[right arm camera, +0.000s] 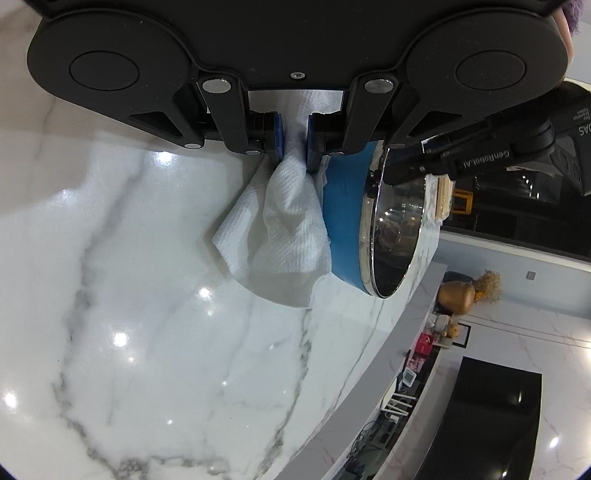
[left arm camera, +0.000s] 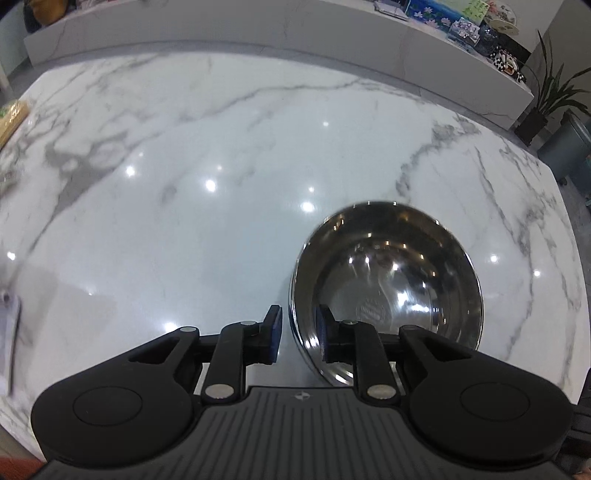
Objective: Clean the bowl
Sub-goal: 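Keep gripping the bowl rim with the left tool while the right tool holds the cloth still, then hold the bowl rim with the left tool while the right tool keeps the cloth beside the bowl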
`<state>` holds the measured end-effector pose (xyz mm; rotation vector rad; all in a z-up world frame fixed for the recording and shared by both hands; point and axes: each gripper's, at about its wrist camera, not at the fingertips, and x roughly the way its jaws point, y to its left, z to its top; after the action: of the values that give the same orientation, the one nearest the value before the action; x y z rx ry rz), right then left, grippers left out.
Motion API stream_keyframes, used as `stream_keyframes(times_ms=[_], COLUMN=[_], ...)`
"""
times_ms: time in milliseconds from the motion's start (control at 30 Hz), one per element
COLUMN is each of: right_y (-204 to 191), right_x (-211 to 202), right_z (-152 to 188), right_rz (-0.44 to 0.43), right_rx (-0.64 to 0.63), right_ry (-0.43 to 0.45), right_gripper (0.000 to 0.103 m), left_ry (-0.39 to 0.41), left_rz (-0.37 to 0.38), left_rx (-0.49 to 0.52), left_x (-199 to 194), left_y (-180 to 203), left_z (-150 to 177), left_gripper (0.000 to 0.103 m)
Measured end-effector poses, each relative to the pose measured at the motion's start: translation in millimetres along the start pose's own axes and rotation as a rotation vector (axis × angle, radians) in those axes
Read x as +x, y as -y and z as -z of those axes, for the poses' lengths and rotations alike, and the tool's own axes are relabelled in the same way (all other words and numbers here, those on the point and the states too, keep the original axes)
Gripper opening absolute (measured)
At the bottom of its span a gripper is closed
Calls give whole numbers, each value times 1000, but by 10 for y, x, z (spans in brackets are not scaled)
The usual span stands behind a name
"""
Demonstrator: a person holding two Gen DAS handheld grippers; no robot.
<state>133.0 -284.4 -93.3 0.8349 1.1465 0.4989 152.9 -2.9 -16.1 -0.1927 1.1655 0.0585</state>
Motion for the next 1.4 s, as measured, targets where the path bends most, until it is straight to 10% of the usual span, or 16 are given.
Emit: stream_keyframes(times_ms=[400,1400], right_y=[-112,-67], right_x=[-390,-1], right_z=[-52,-4], right_rz=[-110,21], right_rx=[-25,-43], right_ry=[62,-29], right_gripper=[13,13], left_ry=[-7,-30], left_rz=[-20,23], left_rx=[31,39], left_x=[-19,-45], left_y=[46,-26], left_z=[74,61], left_gripper=[10,15])
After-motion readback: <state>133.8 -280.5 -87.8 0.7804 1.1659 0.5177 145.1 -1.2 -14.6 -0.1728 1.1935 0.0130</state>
